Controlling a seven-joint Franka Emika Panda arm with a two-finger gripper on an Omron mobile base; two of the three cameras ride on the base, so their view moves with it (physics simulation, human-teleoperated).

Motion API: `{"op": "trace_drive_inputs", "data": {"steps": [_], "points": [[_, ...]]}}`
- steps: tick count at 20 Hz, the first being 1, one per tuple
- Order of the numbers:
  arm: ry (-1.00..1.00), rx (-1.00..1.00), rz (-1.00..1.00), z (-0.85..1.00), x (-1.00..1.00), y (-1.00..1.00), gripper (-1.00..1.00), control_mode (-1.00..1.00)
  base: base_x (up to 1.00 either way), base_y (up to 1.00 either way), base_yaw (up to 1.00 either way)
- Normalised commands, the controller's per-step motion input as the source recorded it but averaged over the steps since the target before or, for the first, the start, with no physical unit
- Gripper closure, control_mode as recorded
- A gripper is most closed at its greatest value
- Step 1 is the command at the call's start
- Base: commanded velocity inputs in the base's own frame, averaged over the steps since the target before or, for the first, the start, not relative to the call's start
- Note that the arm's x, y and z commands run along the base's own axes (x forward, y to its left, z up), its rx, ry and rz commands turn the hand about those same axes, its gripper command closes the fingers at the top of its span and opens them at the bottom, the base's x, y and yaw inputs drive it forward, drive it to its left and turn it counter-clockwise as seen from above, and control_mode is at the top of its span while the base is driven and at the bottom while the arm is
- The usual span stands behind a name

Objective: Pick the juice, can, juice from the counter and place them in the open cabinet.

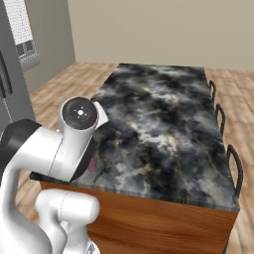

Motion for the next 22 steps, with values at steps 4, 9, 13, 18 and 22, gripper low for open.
{"op": "trace_drive_inputs", "data": {"steps": [4, 9, 13, 18, 22], "points": [[-0.38, -0.10, 0.09, -0.32, 0.00, -0.03, -1.00, -1.00, 0.00, 0.00, 0.00], [-0.26, -0.09, 0.07, -0.34, 0.06, 0.00, -1.00, -1.00, 0.00, 0.00, 0.00], [-0.07, -0.05, 0.03, -0.22, 0.22, 0.00, -1.00, -1.00, 0.00, 0.00, 0.00], [0.16, 0.00, 0.07, -0.15, 0.23, -0.04, -1.00, -1.00, 0.00, 0.00, 0.00], [0.24, 0.00, 0.07, -0.28, 0.27, 0.00, -1.00, -1.00, 0.00, 0.00, 0.00]]}}
